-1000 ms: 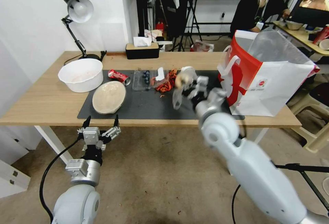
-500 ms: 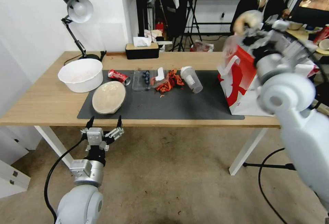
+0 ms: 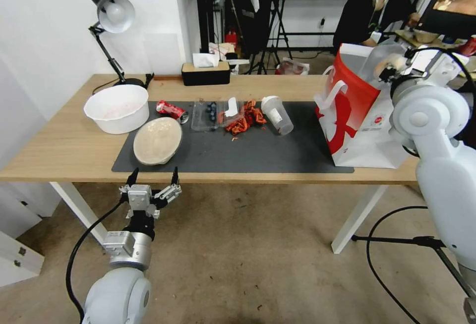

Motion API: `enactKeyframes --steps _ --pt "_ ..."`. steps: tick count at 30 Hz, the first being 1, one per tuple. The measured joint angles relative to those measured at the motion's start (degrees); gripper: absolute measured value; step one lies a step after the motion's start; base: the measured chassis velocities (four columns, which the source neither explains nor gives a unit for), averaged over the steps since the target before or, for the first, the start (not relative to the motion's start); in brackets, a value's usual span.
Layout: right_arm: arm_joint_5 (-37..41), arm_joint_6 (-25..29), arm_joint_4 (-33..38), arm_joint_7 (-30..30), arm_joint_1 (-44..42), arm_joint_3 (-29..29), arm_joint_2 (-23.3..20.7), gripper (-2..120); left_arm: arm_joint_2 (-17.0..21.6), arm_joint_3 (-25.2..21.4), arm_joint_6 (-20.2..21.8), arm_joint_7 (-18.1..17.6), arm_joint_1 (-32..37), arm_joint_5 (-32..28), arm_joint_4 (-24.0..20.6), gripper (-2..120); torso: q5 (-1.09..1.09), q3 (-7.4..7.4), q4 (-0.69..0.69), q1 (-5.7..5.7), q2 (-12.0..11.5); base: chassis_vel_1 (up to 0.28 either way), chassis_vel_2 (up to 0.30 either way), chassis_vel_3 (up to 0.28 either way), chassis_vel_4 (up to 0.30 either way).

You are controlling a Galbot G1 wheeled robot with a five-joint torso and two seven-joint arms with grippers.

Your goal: Pick up the trash from the table and place it into the takeout bag.

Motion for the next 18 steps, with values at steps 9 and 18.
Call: enactKeyframes --steps 9,18 --pt "1.41 -0.93 -0.03 0.83 0.13 0.32 -0.37 68 -0.04 0.23 -0.24 0.02 -0.03 0.13 0.13 100 0.0 0.0 0.0 -0.01 0.0 0.0 0.0 0.0 0.0" --pt "-0.11 6.9 2.3 -4.78 -0.41 1.29 -1.4 99 -0.03 0.37 -0.31 0.02 -0.02 0.23 0.2 100 -0.01 0.0 0.0 -0.01 0.0 0.0 0.0 0.0 0.0"
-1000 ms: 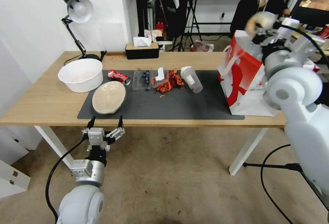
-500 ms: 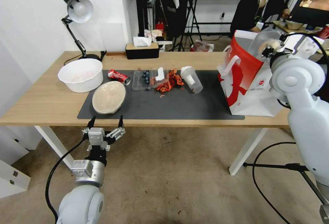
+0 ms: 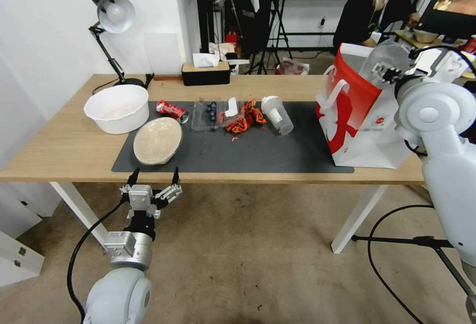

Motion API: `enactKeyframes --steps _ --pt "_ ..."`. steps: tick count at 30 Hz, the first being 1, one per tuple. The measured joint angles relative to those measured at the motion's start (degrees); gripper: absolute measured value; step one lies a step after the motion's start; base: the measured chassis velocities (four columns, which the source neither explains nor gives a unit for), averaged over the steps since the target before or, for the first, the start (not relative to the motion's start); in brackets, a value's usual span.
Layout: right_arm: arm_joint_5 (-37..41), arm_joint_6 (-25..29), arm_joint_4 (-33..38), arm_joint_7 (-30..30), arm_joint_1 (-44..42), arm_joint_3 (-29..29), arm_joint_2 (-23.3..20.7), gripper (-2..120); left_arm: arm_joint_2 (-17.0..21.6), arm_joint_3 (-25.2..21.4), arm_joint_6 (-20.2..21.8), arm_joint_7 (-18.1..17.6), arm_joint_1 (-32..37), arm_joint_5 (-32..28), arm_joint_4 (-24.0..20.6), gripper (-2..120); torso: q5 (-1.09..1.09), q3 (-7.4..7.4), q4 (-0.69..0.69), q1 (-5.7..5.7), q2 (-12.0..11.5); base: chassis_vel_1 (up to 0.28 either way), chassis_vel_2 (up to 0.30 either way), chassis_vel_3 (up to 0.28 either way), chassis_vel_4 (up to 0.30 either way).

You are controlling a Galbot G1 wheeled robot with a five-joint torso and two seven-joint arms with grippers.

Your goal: Pick up the trash from the table and place it into the takeout bag.

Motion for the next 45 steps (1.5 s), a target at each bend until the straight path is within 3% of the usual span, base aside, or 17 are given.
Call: enactKeyframes --steps 9,12,14,19,21,26,34,45 --pt "-6.66 12.37 7.63 -15.8 -5.8 0.14 -2.03 100 0.06 -0.04 0.0 -0.02 -0.03 0.0 0.02 100 0.0 0.0 0.0 0.0 0.0 0.0 0.0 0.0 0.0" --pt "-12.37 15.77 9.67 -21.0 -9.72 -0.19 -2.91 100 0.09 -0.1 0.0 -0.02 0.0 -0.01 0.03 100 0.0 0.0 0.01 0.0 0.0 0.0 0.0 0.0 0.0" --pt "-21.86 19.59 12.59 -26.74 -17.17 -0.75 -4.05 100 0.1 -0.21 0.0 -0.05 -0.02 -0.04 0.05 100 0.01 0.0 -0.01 0.0 0.0 0.0 0.0 0.0 0.0" --pt "-31.77 23.32 16.0 -30.34 -25.27 -1.92 -3.85 100 0.05 -0.27 0.0 -0.05 -0.18 -0.05 0.18 100 0.0 -0.01 0.0 0.0 0.0 0.0 0.0 0.0 0.0" --pt "-39.27 26.41 17.87 -32.63 -31.35 -2.24 -2.57 100 0.0 -0.28 0.0 -0.07 -0.25 -0.05 0.29 100 0.01 -0.01 0.01 0.0 0.0 0.0 0.0 0.0 0.0" --pt "-51.66 32.88 18.74 -33.14 -44.15 -2.42 1.09 100 0.01 -0.52 -0.1 -0.11 -0.3 -0.1 0.63 100 0.01 -0.01 -0.01 0.0 0.01 0.0 0.0 0.0 0.0" --pt "-61.96 39.63 14.28 -29.09 -55.85 -3.75 7.76 100 -0.1 -0.66 -0.43 -0.17 -0.34 -0.16 0.98 100 0.01 -0.01 0.0 -0.01 0.01 0.0 0.0 0.0 0.0" --pt "-58.96 42.89 8.2 -27.2 -60.34 -5.33 11.66 100 -0.31 -0.57 -0.78 -0.21 -0.2 -0.14 1.05 100 0.01 0.0 0.0 0.0 0.0 0.0 0.0 0.0 0.0"
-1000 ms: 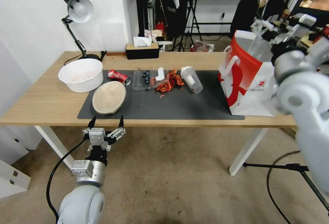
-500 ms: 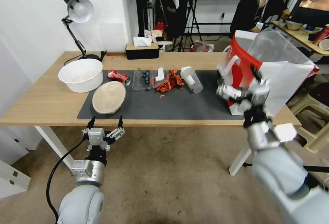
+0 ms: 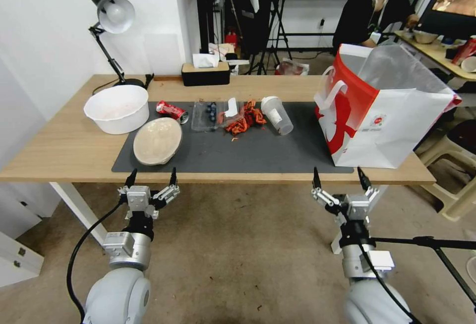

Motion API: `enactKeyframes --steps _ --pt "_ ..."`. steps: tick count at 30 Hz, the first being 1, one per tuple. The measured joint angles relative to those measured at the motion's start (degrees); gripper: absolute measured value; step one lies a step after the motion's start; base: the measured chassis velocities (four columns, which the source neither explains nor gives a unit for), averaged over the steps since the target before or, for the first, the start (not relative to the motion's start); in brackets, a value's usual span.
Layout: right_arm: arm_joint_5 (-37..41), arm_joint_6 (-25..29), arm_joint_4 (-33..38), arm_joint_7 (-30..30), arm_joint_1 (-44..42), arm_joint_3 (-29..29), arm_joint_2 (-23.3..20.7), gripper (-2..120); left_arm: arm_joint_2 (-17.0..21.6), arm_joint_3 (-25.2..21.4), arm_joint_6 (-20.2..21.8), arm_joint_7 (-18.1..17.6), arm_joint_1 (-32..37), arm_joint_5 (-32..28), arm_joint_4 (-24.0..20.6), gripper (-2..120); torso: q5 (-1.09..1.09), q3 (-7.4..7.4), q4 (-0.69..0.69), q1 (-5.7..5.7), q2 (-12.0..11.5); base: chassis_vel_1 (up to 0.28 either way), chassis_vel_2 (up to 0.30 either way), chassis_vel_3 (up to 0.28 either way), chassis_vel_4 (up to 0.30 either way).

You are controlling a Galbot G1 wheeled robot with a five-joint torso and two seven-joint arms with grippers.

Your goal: Pick up the trash from the table and place it into the takeout bag.

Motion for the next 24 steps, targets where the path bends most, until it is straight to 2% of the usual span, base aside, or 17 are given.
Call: enactKeyframes --steps 12,21,24 --pt "3.56 -1.01 0.01 -0.69 1.58 -0.24 -0.09 100 -0.03 -0.09 -0.12 -0.01 0.07 0.0 0.0 100 0.0 0.0 -0.01 0.0 0.0 0.0 0.0 0.0 0.0" --pt "11.92 -9.23 0.34 -0.48 12.02 -1.9 -2.25 100 -0.06 -0.06 -0.18 -0.02 0.16 0.04 0.0 100 0.0 0.0 0.0 0.0 0.0 0.0 0.0 0.0 0.0" --pt "18.65 -13.62 -1.37 -0.85 18.85 -3.33 -4.12 100 -0.07 -0.17 -0.19 -0.01 0.32 0.1 -0.09 100 0.01 0.0 0.0 0.0 -0.01 0.0 0.0 0.0 0.0"
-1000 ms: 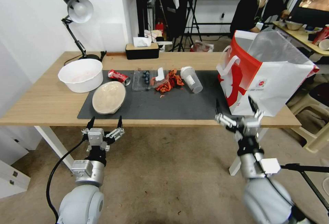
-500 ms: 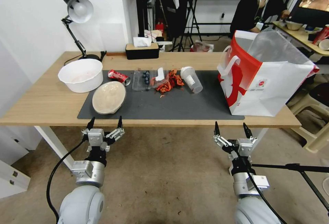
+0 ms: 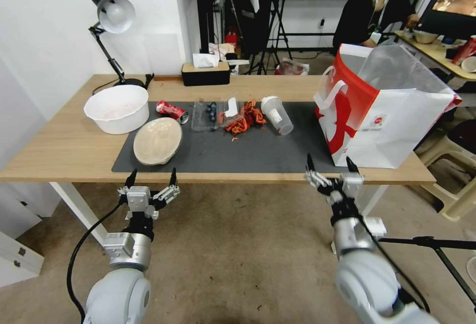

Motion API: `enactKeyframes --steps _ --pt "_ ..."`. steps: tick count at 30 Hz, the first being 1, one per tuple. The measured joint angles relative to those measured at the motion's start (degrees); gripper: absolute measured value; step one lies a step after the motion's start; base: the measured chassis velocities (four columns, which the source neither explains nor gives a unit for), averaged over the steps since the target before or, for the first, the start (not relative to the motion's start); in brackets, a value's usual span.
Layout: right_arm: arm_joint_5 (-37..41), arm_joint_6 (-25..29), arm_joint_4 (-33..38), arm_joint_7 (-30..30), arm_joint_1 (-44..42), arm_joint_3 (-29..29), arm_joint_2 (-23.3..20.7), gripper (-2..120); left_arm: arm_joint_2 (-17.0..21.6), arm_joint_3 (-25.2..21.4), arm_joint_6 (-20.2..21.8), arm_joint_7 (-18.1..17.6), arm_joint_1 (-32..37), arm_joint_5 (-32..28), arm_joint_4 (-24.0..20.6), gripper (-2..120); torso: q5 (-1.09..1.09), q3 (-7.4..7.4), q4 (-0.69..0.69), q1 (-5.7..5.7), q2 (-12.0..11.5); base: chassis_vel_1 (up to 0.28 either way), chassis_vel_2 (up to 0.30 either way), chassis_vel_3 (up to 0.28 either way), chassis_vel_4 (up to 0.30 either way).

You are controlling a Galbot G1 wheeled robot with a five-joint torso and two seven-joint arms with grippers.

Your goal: Pick up the trash from the table and place it into the takeout bag.

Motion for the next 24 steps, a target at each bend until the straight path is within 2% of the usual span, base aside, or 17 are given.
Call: enactKeyframes --steps 9,15,19,24 --pt "10.5 -6.58 -7.09 -0.48 15.22 -6.34 -2.23 100 -0.42 -0.29 -0.03 0.01 0.21 0.32 -0.16 100 -0.02 0.0 0.01 0.0 0.0 0.0 0.0 0.0 0.0" --pt "16.92 -11.35 -16.17 -0.94 25.8 -11.3 -1.84 100 -0.8 -0.84 -0.26 0.02 0.51 0.45 -0.38 100 -0.01 0.0 0.0 0.0 0.0 0.0 0.0 0.0 0.0" --pt "20.54 -14.14 -20.79 -2.73 30.53 -12.51 -1.58 100 -0.84 -1.27 -0.44 0.01 0.72 0.45 -0.41 100 -0.01 0.01 0.0 0.01 0.0 0.0 0.0 0.0 0.0" --pt "22.98 -17.16 -22.94 -5.21 32.69 -12.95 -1.54 100 -0.84 -1.49 -0.46 0.01 0.72 0.43 -0.45 100 -0.01 0.01 0.0 0.0 0.0 0.0 0.0 0.0 0.0"
